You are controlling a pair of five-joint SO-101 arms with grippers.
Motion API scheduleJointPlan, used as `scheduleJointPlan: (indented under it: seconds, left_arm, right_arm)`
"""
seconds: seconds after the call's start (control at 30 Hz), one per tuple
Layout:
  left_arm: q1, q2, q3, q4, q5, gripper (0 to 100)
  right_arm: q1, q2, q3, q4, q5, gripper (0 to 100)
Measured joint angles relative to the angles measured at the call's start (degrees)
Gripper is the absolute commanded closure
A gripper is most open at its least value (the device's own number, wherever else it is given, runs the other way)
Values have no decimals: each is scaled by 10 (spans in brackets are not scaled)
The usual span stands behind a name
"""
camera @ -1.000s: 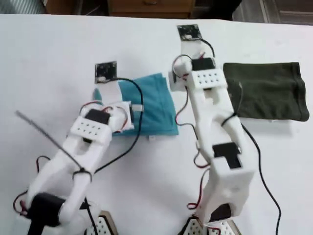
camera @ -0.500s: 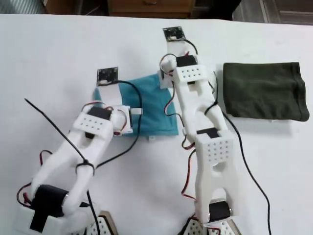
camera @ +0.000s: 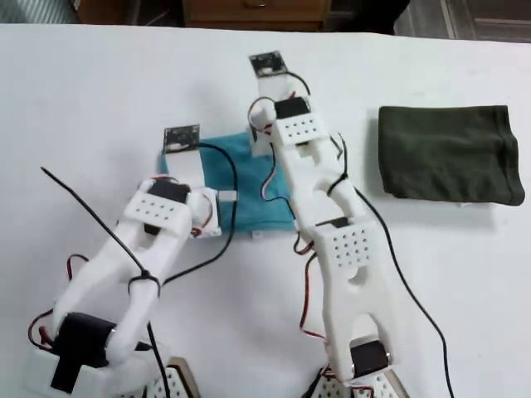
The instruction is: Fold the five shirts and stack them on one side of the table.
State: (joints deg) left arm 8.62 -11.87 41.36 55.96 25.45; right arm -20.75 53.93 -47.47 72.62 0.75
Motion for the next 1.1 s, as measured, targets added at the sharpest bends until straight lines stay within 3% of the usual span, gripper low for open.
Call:
scheduleJointPlan:
  seconds: [0.5,0.77,1.1]
  left_arm:
    - [-73,0,-21,18,0,973]
    - [-72,0,-157,137,0,973]
    - [-113,2,-194,181,0,973]
  right_arm:
    - [4,-10,-92,93,0,973]
    - [17,-32,-157,215,0,749]
    - [-1,-32,-121,245,-18,735]
